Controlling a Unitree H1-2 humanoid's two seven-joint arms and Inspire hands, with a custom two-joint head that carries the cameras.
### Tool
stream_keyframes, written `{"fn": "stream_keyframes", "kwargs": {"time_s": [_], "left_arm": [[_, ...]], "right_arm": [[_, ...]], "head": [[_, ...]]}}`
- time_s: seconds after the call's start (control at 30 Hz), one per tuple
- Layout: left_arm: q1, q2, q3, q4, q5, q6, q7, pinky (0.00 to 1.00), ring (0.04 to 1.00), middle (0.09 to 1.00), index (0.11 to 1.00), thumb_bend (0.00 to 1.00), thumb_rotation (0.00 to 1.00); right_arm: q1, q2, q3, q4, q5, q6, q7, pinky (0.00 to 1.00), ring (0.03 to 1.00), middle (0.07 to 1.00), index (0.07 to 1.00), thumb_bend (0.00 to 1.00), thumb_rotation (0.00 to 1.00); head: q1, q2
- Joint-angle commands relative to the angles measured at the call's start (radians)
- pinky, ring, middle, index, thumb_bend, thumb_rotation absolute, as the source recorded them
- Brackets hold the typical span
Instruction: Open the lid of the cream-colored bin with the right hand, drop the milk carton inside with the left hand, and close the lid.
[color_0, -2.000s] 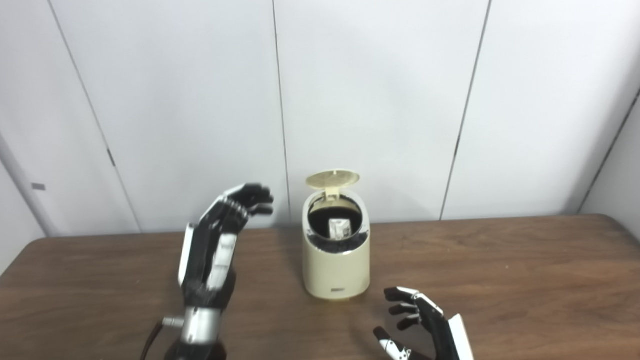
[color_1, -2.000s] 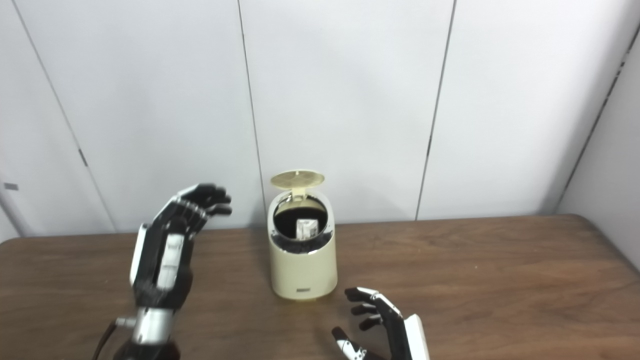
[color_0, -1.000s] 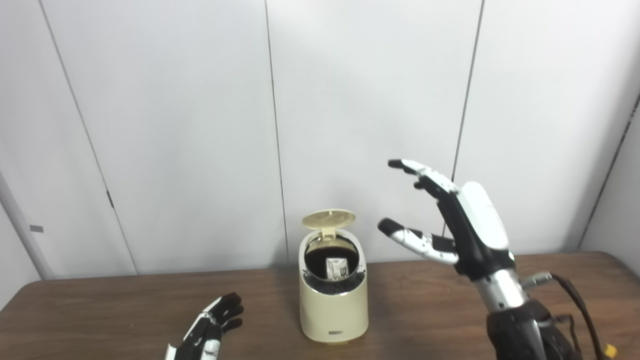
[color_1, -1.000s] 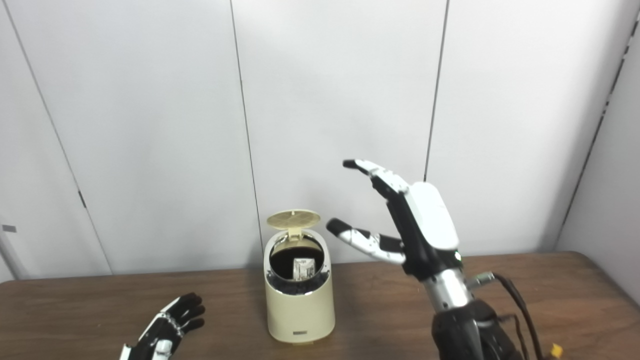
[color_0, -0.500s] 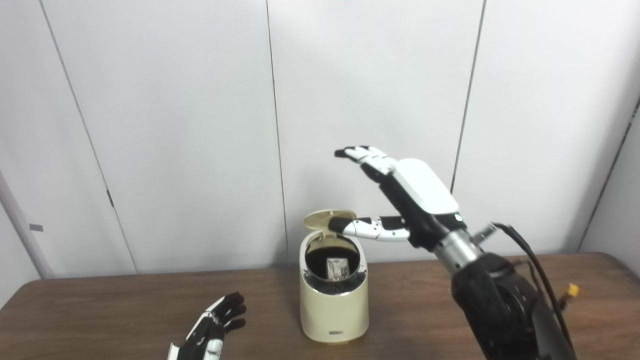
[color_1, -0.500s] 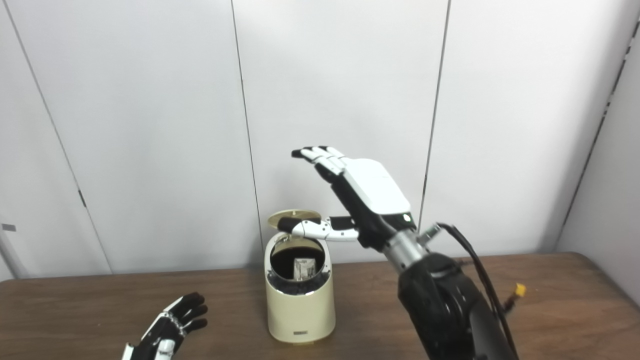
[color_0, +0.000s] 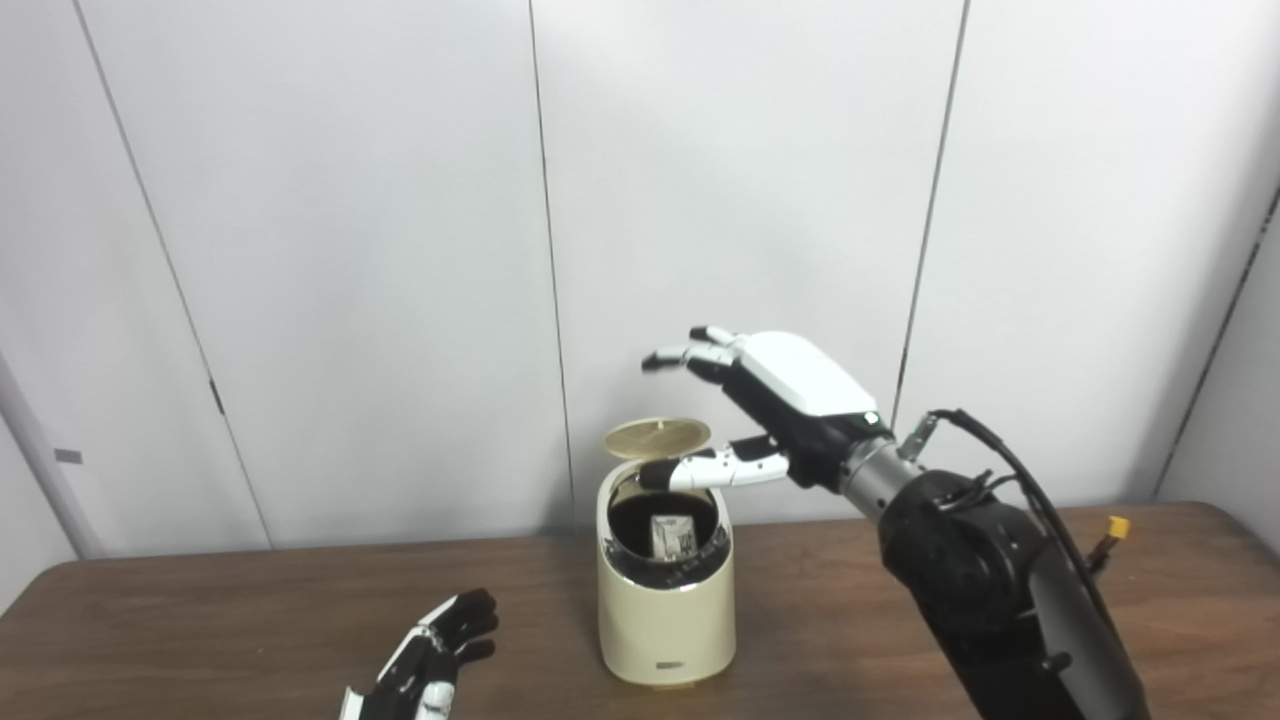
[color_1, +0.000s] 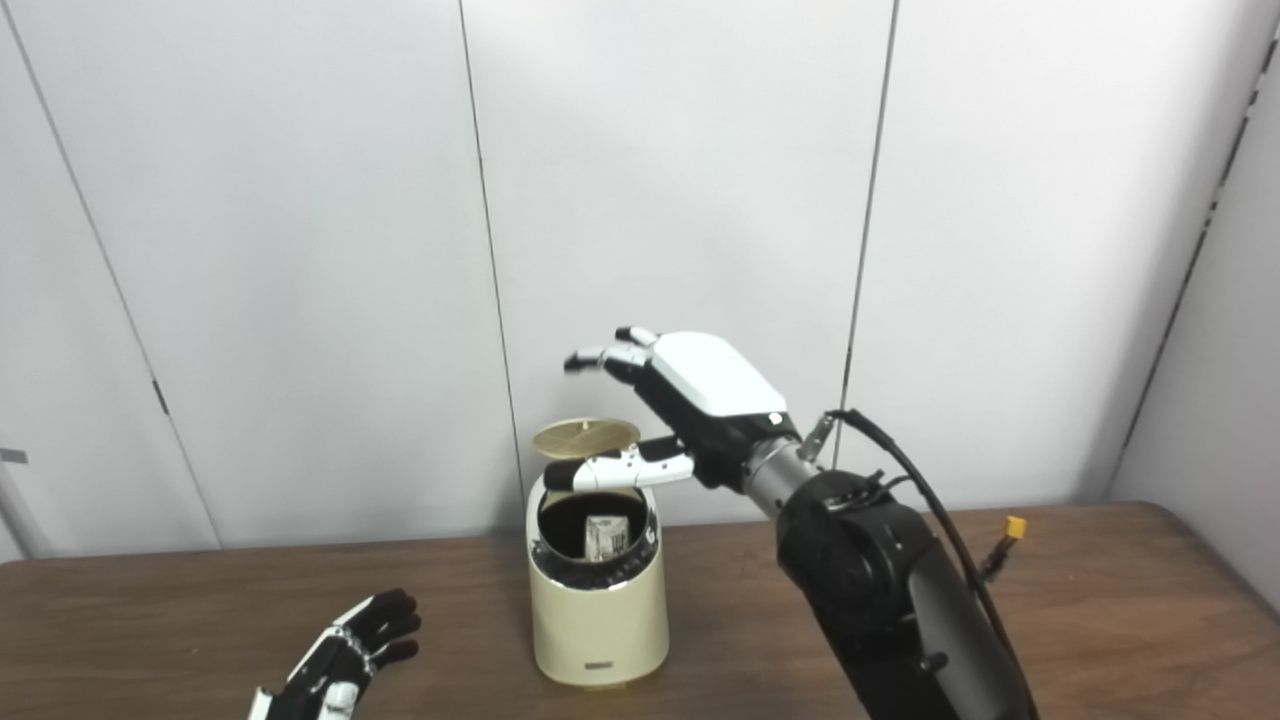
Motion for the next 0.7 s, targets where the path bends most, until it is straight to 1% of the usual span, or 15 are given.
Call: {"fn": "stream_keyframes", "kwargs": {"time_s": [0.0, 0.07, 0.1, 0.13, 0.2, 0.3, 0.37, 0.4, 0.43, 0.47, 0.5, 0.53, 0.57, 0.6, 0.67], "left_arm": [[0.069, -0.013, -0.018, 0.046, -0.005, -0.012, 0.008, 0.74, 0.792, 0.813, 0.825, 0.35, 0.79], [0.069, -0.011, -0.019, 0.046, -0.005, -0.012, 0.008, 0.74, 0.796, 0.814, 0.824, 0.36, 0.78], [0.071, -0.01, -0.02, 0.045, -0.005, -0.012, 0.008, 0.74, 0.795, 0.812, 0.822, 0.37, 0.77], [0.072, -0.011, -0.021, 0.043, -0.008, -0.011, 0.008, 0.74, 0.795, 0.811, 0.82, 0.37, 0.77], [0.073, -0.009, -0.023, 0.042, -0.013, -0.011, 0.005, 0.73, 0.794, 0.81, 0.819, 0.36, 0.76], [0.074, -0.007, -0.025, 0.041, -0.013, -0.011, 0.006, 0.73, 0.789, 0.806, 0.816, 0.36, 0.75], [0.074, -0.007, -0.026, 0.04, -0.011, -0.011, 0.007, 0.73, 0.788, 0.805, 0.814, 0.35, 0.74], [0.074, -0.006, -0.027, 0.039, -0.011, -0.012, 0.006, 0.73, 0.792, 0.807, 0.815, 0.36, 0.74], [0.075, -0.005, -0.028, 0.038, -0.011, -0.012, 0.006, 0.73, 0.793, 0.807, 0.814, 0.36, 0.74], [0.076, -0.004, -0.029, 0.037, -0.012, -0.011, 0.004, 0.73, 0.794, 0.808, 0.814, 0.36, 0.74], [0.077, -0.003, -0.03, 0.035, -0.014, -0.011, 0.003, 0.73, 0.792, 0.807, 0.813, 0.37, 0.74], [0.078, -0.003, -0.031, 0.034, -0.015, -0.01, 0.003, 0.73, 0.792, 0.806, 0.812, 0.37, 0.74], [0.078, -0.003, -0.031, 0.033, -0.015, -0.009, 0.004, 0.73, 0.79, 0.805, 0.811, 0.37, 0.74], [0.08, -0.003, -0.031, 0.03, -0.011, -0.007, 0.007, 0.73, 0.79, 0.805, 0.811, 0.37, 0.74], [0.081, -0.004, -0.031, 0.026, -0.008, -0.004, 0.012, 0.74, 0.795, 0.807, 0.812, 0.37, 0.75]], "right_arm": [[-0.066, 0.004, 0.005, -0.009, -0.001, 0.013, 0.01, 0.96, 0.947, 0.846, 0.809, 0.84, 0.89], [-0.069, 0.005, 0.02, -0.008, -0.018, 0.05, 0.04, 0.94, 0.951, 0.865, 0.814, 0.85, 0.91], [-0.069, 0.007, 0.025, -0.009, -0.026, 0.067, 0.051, 0.89, 0.945, 0.888, 0.817, 0.86, 0.91], [-0.068, 0.008, 0.029, -0.009, -0.03, 0.074, 0.054, 0.86, 0.939, 0.897, 0.814, 0.86, 0.9], [-0.064, 0.009, 0.04, -0.013, -0.042, 0.094, 0.068, 0.87, 0.925, 0.902, 0.797, 0.87, 0.9], [-0.057, 0.007, 0.052, -0.02, -0.051, 0.113, 0.085, 0.78, 0.924, 0.933, 0.79, 0.9, 0.92], [-0.053, 0.001, 0.062, -0.028, -0.052, 0.114, 0.098, 0.8, 0.929, 0.935, 0.789, 0.9, 0.92], [-0.049, -0.002, 0.067, -0.036, -0.052, 0.114, 0.106, 0.86, 0.937, 0.941, 0.793, 0.89, 0.92], [-0.046, -0.005, 0.069, -0.042, -0.053, 0.114, 0.112, 0.88, 0.935, 0.941, 0.794, 0.88, 0.91], [-0.036, -0.009, 0.07, -0.045, -0.044, 0.098, 0.105, 0.89, 0.934, 0.941, 0.794, 0.88, 0.91], [-0.029, -0.012, 0.07, -0.048, -0.038, 0.086, 0.099, 0.9, 0.907, 0.9, 0.784, 0.86, 0.9], [-0.021, -0.013, 0.069, -0.05, -0.033, 0.078, 0.093, 0.9, 0.898, 0.886, 0.781, 0.85, 0.9], [-0.011, -0.013, 0.068, -0.057, -0.031, 0.078, 0.092, 0.89, 0.891, 0.879, 0.779, 0.86, 0.9], [0.001, -0.012, 0.068, -0.071, -0.029, 0.083, 0.096, 0.84, 0.893, 0.88, 0.777, 0.87, 0.9], [0.018, -0.008, 0.068, -0.091, -0.031, 0.092, 0.103, 0.81, 0.902, 0.885, 0.771, 0.88, 0.9]], "head": [[-0.002, 0.001], [-0.002, 0.001], [-0.002, 0.003], [-0.002, 0.003], [-0.001, 0.006], [-0.001, 0.008], [0.0, 0.009], [0.002, 0.011], [0.003, 0.012], [0.003, 0.012], [0.003, 0.014], [0.003, 0.014], [0.002, 0.017], [0.002, 0.018], [0.002, 0.02]]}}
